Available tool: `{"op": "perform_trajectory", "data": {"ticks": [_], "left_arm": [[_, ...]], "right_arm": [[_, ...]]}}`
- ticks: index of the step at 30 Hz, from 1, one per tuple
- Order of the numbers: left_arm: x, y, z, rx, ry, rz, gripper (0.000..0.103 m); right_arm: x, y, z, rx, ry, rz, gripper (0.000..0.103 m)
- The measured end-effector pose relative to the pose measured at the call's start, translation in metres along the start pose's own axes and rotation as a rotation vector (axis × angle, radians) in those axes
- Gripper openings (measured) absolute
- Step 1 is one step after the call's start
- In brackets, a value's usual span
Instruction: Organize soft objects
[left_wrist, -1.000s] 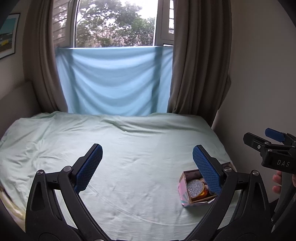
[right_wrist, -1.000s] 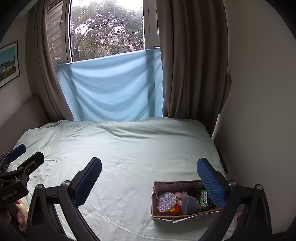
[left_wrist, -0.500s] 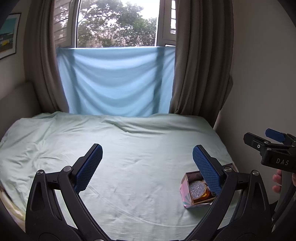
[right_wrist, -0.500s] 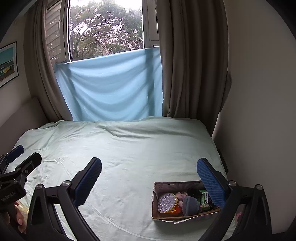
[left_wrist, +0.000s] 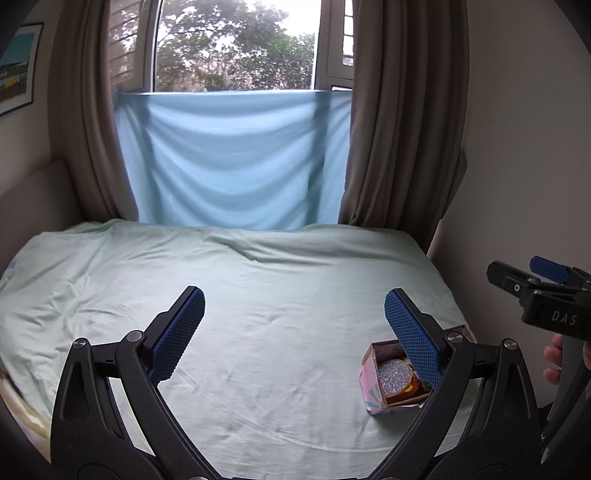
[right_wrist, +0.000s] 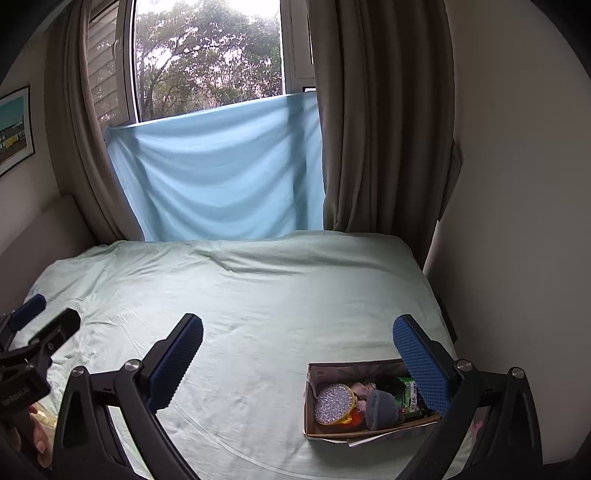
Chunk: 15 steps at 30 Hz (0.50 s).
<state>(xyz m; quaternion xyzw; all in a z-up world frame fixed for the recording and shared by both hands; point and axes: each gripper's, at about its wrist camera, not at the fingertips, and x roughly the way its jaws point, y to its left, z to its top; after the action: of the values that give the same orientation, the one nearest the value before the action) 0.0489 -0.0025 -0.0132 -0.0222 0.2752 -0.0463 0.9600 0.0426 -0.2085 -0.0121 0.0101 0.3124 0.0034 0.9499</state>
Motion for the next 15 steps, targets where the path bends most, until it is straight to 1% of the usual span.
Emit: {"op": "perform_trajectory", "data": {"ticks": [8,15], "left_arm": [[-0.0010,0.0000,-0.0010,-0.006,-0.011,0.001,0.098],[0.0023,0.0007,-0.0002,-0.009,-0.005,0.006,0.098]], "right_arm": [[-0.0014,-0.0006,-0.0018,-0.001,-0.011,0.003,0.102],[-0.0041,-0.0014,-0.0019,0.004,-0.014,0.004,0.102]]}}
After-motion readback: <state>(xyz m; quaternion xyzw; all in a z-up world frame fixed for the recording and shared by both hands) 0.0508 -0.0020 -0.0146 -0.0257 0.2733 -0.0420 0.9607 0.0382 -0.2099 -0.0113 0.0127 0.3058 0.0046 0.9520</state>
